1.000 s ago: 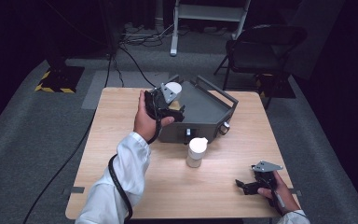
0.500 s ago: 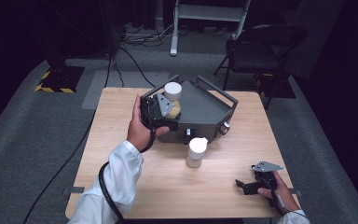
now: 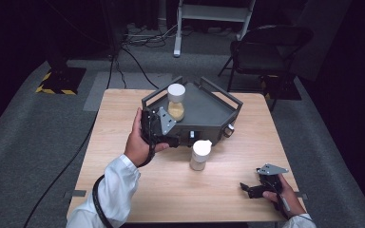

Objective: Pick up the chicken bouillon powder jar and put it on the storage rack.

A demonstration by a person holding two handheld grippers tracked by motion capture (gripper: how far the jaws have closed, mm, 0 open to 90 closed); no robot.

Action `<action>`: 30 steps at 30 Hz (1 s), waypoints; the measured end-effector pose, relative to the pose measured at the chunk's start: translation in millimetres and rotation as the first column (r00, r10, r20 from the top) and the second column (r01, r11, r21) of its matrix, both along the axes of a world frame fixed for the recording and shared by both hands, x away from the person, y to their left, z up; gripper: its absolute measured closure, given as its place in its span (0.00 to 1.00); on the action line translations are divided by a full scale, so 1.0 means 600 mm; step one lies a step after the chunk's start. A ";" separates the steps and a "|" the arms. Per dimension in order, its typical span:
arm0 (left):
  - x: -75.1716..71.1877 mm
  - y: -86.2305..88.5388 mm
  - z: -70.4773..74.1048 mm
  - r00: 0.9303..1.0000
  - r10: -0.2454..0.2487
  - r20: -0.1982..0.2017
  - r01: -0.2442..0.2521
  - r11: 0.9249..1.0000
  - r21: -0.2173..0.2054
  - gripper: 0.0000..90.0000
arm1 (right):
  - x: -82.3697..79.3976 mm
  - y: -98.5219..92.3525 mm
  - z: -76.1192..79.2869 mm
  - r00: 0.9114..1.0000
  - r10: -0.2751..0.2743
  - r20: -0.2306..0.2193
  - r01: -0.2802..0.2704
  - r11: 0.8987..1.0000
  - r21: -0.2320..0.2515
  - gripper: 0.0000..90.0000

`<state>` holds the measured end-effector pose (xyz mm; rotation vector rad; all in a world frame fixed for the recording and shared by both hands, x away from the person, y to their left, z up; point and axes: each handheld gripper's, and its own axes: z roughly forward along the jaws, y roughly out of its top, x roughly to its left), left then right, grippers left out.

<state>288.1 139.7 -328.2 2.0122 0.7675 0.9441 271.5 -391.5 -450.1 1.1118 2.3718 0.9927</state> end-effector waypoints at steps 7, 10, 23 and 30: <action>-0.024 0.000 -0.014 1.000 -0.024 0.004 0.024 0.999 0.032 0.01 | 0.000 0.000 0.000 1.000 0.001 0.000 -0.001 1.000 0.000 0.00; -0.032 -0.001 -0.022 0.999 -0.033 -0.001 0.033 0.998 0.052 0.01 | 0.000 0.000 0.000 1.000 0.002 0.000 -0.002 1.000 0.000 0.00; -0.062 0.015 -0.069 0.998 -0.059 -0.029 0.061 0.993 0.096 0.01 | 0.001 -0.001 0.000 1.000 0.005 0.000 -0.005 1.000 0.000 0.00; -0.074 0.031 -0.101 0.997 -0.047 -0.063 0.052 0.995 0.088 0.01 | 0.001 -0.001 0.000 1.000 0.005 0.000 -0.005 1.000 0.000 0.00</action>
